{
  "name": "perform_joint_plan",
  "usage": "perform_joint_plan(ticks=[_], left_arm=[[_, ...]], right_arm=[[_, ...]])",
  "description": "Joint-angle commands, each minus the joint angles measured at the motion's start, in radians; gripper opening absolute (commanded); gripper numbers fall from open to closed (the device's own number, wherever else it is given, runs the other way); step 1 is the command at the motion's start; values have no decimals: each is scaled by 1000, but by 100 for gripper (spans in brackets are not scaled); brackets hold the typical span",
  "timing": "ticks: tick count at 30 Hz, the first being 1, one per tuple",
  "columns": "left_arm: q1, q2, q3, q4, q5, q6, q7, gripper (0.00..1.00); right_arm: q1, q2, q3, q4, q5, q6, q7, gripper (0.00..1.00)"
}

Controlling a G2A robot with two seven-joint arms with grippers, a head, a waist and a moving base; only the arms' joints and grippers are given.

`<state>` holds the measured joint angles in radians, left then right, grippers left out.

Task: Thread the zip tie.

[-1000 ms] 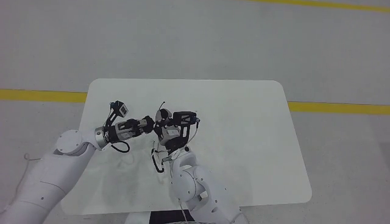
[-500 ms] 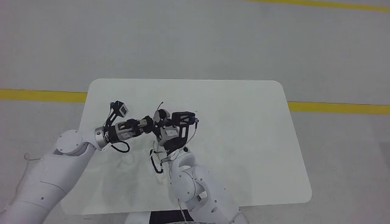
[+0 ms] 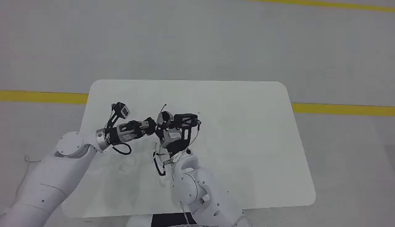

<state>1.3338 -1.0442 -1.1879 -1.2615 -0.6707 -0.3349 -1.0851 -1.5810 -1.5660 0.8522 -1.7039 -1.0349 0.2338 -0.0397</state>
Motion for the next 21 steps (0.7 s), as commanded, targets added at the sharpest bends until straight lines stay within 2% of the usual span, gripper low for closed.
perform_joint_plan(ticks=[1,21], left_arm=[[0,0,0,0,0,0,0,0],[0,0,0,0,0,0,0,0]], right_arm=[[-1,1,2,0,-4,1,1,0],[-21,10,13,-19,-24,5,13,0]])
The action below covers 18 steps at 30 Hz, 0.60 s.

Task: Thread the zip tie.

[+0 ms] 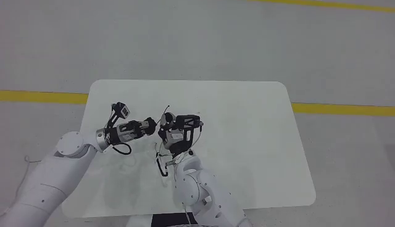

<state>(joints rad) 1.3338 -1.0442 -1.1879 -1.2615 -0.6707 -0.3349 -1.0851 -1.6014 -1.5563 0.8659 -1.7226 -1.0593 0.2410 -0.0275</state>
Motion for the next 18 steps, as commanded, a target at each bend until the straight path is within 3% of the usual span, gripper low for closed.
perform_joint_plan(ticks=[1,18], left_arm=[[0,0,0,0,0,0,0,0],[0,0,0,0,0,0,0,0]], right_arm=[[0,0,-2,-1,0,-5,3,0],[9,4,-20,16,-36,-3,30,0]])
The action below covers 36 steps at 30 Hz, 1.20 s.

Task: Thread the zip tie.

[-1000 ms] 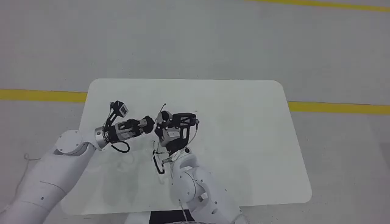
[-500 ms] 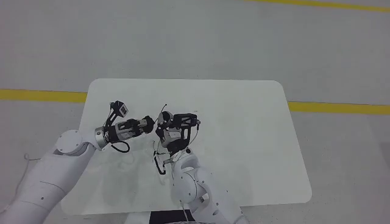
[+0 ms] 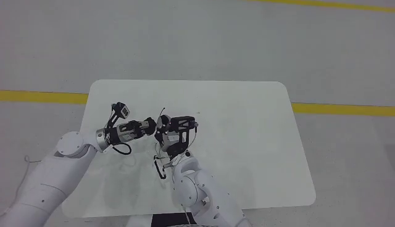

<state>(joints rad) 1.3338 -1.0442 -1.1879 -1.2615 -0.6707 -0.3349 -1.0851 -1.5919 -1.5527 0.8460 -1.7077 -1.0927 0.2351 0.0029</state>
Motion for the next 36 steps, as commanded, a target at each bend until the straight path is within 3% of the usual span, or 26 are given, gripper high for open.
perform_joint_plan(ticks=[1,21,22,23,24,29,36], left_arm=[[0,0,0,0,0,0,0,0],[0,0,0,0,0,0,0,0],[0,0,0,0,0,0,0,0],[0,0,0,0,0,0,0,0],[0,0,0,0,0,0,0,0],[0,0,0,0,0,0,0,0],[0,0,0,0,0,0,0,0]], right_arm=[[0,0,-1,2,-5,5,-1,0],[2,3,-8,14,-23,10,9,0],[1,3,-8,14,-22,9,11,14],[0,3,-8,12,-18,9,13,51],[-3,3,-8,7,-6,5,17,100],[-21,9,9,-21,14,-17,24,100],[-58,27,47,-73,27,-94,80,100]])
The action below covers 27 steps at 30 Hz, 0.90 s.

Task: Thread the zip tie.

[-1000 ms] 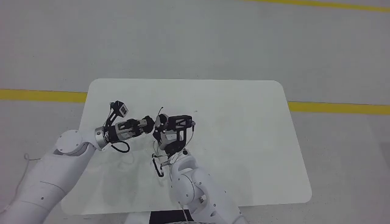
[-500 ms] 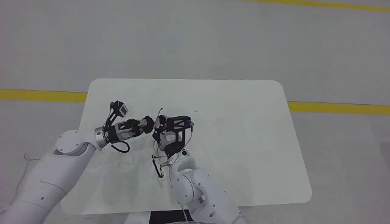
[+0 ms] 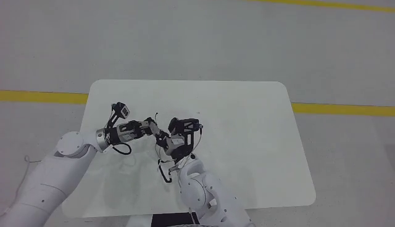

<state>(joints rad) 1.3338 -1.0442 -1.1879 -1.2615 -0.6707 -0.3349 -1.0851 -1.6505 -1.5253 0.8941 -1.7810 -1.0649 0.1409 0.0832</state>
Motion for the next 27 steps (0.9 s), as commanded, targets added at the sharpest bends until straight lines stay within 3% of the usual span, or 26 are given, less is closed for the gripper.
perform_joint_plan(ticks=[1,7,9,15,20,22,24,27], left_arm=[[0,0,0,0,0,0,0,0],[0,0,0,0,0,0,0,0],[4,0,-4,1,-21,18,20,0],[22,16,-73,40,-198,135,-141,0],[30,29,-115,61,-261,226,-232,0],[32,31,-118,59,-272,252,-252,0],[28,33,-124,51,-240,210,-238,0],[28,33,-124,51,-240,210,-238,0]], right_arm=[[0,0,-1,0,-1,0,0,100],[0,0,-1,0,-1,0,0,100],[2,1,1,3,-11,3,-3,100],[11,16,-9,44,-259,-13,-134,100],[19,32,-39,98,-502,-52,-240,100],[45,39,-56,136,-505,-47,-253,100],[45,39,-56,136,-505,-47,-253,100],[45,39,-56,136,-505,-47,-253,100]])
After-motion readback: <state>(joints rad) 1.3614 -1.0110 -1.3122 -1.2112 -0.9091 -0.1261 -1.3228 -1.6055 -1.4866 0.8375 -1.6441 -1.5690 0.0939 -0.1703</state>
